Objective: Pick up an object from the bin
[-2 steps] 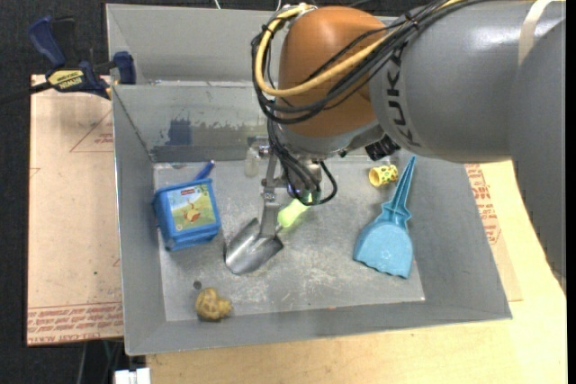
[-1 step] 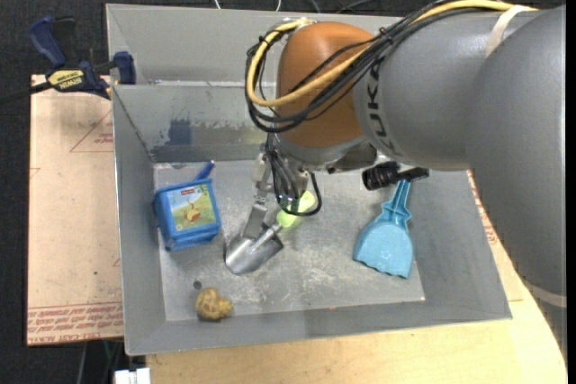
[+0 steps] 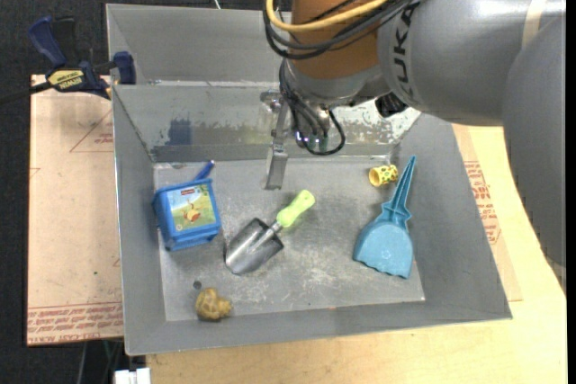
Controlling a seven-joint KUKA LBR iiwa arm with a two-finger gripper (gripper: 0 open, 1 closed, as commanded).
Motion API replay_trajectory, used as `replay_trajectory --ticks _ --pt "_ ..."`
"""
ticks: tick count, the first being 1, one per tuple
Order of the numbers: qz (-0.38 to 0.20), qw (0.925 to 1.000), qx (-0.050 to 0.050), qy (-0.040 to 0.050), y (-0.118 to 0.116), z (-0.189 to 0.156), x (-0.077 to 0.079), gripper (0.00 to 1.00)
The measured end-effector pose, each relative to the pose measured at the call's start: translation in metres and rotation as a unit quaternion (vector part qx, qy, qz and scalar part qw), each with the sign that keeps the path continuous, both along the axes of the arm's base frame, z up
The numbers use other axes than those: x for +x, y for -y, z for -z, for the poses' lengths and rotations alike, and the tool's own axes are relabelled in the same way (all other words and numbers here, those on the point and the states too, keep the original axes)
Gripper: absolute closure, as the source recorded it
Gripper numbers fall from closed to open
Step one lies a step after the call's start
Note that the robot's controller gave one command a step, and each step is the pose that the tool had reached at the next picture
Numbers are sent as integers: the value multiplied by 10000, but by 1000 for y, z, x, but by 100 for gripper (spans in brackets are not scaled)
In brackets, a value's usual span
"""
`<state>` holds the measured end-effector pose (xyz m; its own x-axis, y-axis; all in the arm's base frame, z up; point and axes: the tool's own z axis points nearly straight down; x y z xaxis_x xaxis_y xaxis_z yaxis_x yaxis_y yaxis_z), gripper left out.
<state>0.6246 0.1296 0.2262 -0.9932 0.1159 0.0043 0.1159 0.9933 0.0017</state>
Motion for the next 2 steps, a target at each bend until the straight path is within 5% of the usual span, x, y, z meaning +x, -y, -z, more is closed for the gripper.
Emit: replay_trajectory --ticks 1,2 --pt "-118 9999 5 29 34 29 3 0" --pt "-592 9982 -7 17 -8 39 5 0"
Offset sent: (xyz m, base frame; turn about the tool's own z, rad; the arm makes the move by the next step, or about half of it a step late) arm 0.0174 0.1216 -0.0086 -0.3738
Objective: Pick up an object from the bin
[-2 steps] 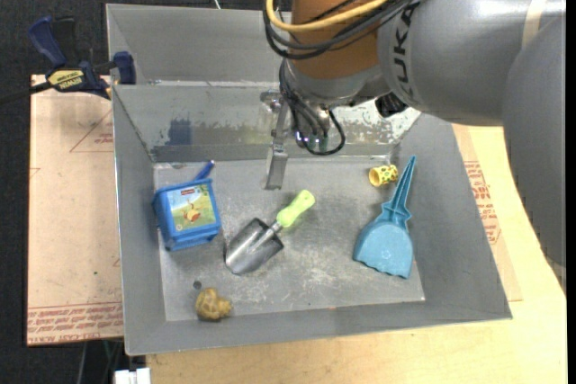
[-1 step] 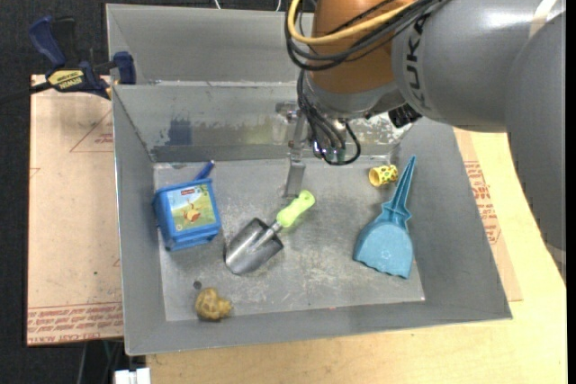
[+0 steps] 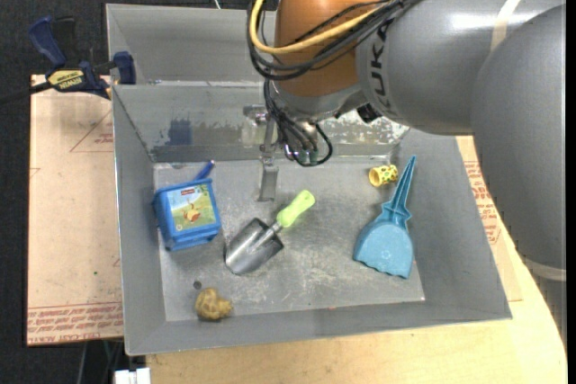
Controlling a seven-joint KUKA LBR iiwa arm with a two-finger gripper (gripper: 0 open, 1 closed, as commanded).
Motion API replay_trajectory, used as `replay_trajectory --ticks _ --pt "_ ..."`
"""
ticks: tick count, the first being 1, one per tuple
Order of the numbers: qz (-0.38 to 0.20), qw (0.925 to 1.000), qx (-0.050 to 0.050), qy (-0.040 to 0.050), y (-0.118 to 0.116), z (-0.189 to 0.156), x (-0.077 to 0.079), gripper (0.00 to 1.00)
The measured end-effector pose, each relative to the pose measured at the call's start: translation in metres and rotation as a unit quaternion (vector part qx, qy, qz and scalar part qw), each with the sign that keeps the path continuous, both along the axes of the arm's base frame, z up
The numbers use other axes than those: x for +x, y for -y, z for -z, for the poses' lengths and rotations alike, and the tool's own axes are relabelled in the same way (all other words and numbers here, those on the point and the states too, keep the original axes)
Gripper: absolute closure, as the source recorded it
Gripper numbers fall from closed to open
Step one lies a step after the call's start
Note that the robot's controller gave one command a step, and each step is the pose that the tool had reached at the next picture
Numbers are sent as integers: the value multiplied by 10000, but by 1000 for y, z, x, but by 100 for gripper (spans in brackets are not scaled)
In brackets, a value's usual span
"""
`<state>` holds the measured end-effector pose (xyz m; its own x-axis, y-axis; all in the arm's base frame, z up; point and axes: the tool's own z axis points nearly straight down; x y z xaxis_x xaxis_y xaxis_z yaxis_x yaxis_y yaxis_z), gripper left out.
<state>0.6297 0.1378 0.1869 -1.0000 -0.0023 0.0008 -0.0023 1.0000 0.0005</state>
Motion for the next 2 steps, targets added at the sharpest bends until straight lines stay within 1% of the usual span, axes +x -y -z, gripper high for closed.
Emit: replay_trajectory --ticks 1,2 --pt "-334 9994 55 75 -14 13 -13 0" --pt "-517 9987 14 26 -6 32 -25 0"
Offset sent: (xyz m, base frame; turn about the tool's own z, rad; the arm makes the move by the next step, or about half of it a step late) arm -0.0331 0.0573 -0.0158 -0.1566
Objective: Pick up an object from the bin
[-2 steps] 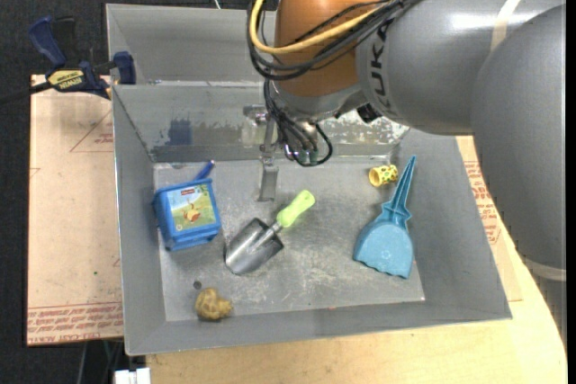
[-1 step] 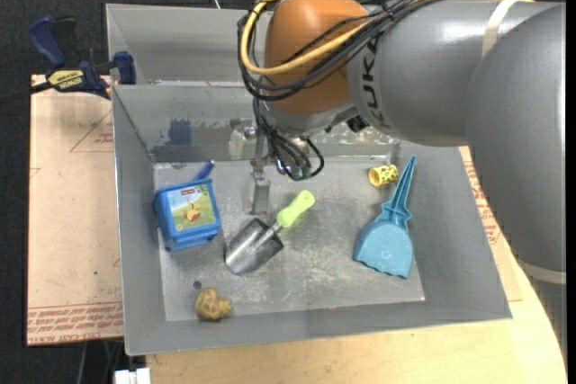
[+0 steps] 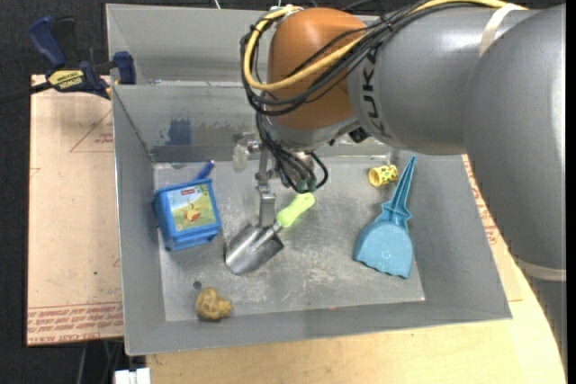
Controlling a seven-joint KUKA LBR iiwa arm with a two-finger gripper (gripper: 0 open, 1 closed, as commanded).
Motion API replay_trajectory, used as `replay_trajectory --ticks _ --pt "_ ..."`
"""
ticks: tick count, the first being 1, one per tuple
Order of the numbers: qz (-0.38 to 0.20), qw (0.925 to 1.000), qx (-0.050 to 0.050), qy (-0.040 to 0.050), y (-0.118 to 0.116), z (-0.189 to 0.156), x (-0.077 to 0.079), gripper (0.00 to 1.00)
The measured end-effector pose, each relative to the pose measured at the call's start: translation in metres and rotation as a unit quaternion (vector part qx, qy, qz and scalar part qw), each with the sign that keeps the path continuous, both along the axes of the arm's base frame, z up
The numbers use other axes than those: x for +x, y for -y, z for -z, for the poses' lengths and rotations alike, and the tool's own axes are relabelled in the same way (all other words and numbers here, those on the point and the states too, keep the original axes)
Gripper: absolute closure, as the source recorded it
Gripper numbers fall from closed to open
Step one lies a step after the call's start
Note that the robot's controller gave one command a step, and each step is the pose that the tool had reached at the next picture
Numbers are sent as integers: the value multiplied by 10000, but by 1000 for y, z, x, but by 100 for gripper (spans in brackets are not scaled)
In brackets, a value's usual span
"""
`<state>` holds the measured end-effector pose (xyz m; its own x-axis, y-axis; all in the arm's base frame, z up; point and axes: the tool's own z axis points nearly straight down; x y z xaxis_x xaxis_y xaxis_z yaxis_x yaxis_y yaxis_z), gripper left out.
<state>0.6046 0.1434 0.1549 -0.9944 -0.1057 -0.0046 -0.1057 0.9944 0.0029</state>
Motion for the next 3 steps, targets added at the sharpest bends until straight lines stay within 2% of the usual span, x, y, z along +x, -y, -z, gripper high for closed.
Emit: replay_trajectory --ticks 1,2,3 --pt "185 9998 30 -6 -14 -2 40 0" --pt "-1100 9939 26 7 12 52 8 0" --pt "-690 9976 39 30 -8 62 26 0"
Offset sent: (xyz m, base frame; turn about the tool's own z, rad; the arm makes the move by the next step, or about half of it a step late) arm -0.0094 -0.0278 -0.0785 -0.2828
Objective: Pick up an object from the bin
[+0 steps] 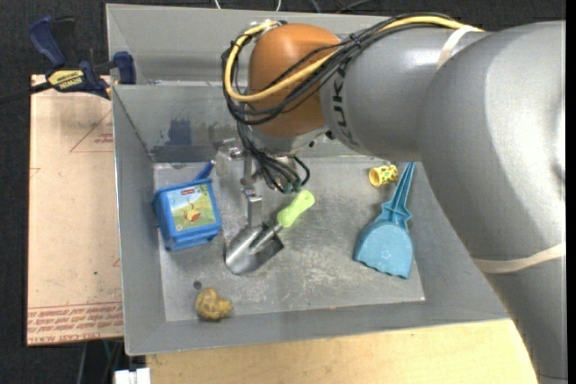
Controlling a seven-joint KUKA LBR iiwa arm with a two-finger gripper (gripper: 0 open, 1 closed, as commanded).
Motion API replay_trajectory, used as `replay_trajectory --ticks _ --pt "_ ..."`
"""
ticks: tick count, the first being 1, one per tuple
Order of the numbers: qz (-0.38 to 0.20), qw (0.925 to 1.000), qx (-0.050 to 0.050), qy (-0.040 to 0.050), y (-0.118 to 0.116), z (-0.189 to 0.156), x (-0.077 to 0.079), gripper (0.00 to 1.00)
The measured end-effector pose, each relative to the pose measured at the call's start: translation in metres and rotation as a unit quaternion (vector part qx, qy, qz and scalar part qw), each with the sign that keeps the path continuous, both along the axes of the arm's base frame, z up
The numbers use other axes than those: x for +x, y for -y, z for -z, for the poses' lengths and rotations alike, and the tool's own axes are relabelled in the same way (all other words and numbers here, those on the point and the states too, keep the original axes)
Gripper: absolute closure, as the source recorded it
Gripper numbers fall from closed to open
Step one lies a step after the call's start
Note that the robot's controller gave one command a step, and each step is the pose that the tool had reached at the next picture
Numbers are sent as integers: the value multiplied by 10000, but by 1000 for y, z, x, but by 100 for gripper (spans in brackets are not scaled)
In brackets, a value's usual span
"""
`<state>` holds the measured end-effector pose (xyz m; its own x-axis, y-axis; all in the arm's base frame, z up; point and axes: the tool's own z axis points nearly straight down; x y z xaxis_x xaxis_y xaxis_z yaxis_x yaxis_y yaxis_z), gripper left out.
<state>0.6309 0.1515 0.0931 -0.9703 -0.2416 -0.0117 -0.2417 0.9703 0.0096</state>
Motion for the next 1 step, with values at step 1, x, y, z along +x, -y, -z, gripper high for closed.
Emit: replay_trajectory --ticks 1 --pt "956 9954 -8 -34 26 -21 -5 0"
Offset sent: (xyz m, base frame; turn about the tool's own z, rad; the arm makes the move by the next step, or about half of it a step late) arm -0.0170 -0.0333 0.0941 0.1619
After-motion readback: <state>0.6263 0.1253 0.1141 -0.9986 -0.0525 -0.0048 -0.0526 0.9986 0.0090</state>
